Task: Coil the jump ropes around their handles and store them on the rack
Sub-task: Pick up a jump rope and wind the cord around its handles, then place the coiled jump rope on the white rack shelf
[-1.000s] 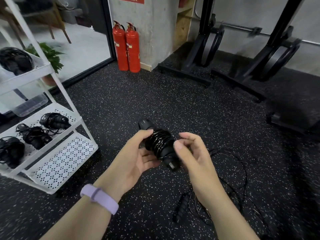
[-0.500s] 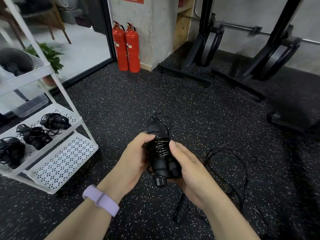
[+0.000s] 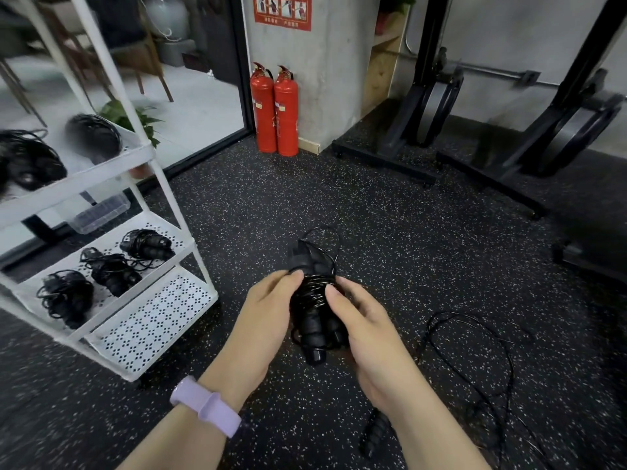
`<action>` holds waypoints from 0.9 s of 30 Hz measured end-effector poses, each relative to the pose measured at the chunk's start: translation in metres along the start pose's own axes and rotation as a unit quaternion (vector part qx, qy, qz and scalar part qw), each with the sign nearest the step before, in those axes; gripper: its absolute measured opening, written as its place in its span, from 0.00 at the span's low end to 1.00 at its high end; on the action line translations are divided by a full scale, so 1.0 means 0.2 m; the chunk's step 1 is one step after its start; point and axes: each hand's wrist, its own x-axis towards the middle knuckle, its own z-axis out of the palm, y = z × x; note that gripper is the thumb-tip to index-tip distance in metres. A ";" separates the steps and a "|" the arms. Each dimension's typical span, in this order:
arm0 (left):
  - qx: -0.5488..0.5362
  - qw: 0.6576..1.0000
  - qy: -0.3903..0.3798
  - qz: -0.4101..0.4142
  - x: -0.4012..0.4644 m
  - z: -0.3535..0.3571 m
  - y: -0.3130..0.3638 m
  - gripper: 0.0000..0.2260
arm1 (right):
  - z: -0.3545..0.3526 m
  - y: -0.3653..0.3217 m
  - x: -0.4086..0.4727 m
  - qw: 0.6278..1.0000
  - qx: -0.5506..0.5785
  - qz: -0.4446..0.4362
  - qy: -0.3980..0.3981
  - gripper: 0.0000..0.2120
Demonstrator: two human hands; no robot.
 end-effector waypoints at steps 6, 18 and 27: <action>-0.033 0.997 0.063 0.025 -0.04 -0.24 0.05 0.10 | 0.26 -0.01 0.04 0.999 -0.021 -0.007 -0.034 0.14; -0.084 0.962 0.213 0.149 -0.21 -0.78 0.75 0.11 | 1.08 -0.56 0.09 0.986 -0.054 -0.104 -0.115 0.13; -0.066 0.940 0.264 0.205 -0.38 -1.08 1.02 0.11 | 1.47 -0.83 0.00 0.975 -0.075 -0.136 -0.156 0.17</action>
